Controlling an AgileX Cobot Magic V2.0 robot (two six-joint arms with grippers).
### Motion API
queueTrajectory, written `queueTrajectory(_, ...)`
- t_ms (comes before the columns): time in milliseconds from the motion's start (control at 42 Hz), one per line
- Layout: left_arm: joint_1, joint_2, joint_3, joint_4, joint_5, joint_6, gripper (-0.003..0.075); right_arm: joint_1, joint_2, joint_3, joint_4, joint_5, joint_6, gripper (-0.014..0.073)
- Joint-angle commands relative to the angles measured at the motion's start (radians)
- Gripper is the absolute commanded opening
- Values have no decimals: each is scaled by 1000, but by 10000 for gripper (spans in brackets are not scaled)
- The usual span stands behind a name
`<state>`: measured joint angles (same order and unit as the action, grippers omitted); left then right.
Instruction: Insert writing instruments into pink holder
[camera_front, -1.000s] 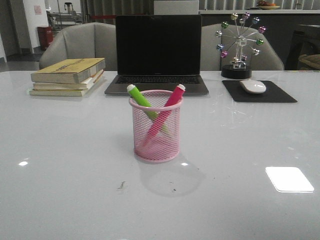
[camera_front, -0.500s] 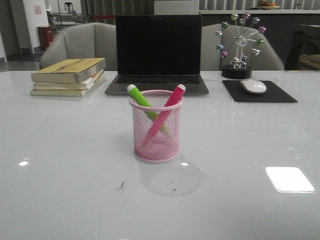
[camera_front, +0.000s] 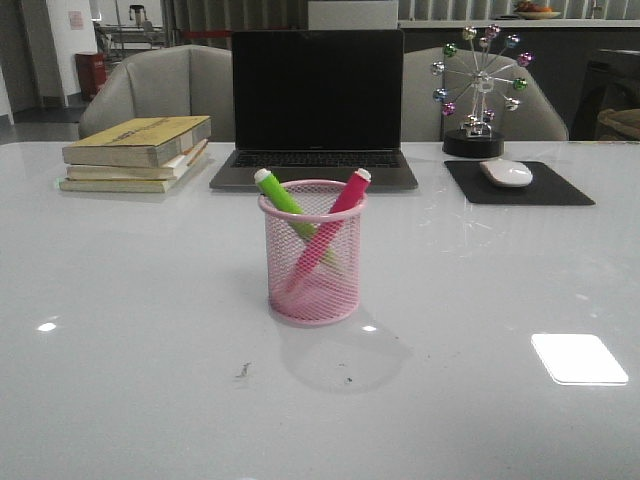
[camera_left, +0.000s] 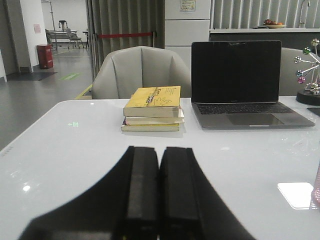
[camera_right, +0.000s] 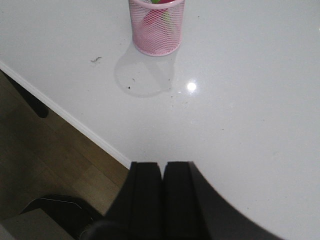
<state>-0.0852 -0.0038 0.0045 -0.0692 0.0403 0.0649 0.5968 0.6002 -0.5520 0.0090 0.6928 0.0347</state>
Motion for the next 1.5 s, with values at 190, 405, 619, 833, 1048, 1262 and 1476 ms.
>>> queueTrajectory(190,-6,-18,5,-9,-95,0,92,-5,-25,-25,-9,-55,1,58)
queueTrajectory(405,-6,-18,5,-9,-95,0,92,-134,-190,73,2,-151,-35,58)
queueTrajectory(619,-6,-18,5,-9,-95,0,92,-382,-413,281,1,-377,-61,58)
queueTrajectory(833,-6,-18,5,-9,-95,0,92,-531,-575,451,5,-515,-61,58)
queueTrajectory(1048,-6,-18,5,-9,-93,0,92,-558,-631,563,28,-687,-52,58)
queueTrajectory(1262,-6,-18,5,-9,-93,0,92,-558,-631,575,57,-762,-35,58)
queueTrajectory(1476,-6,-18,5,-9,-93,0,92,-558,-631,575,66,-776,-35,58)
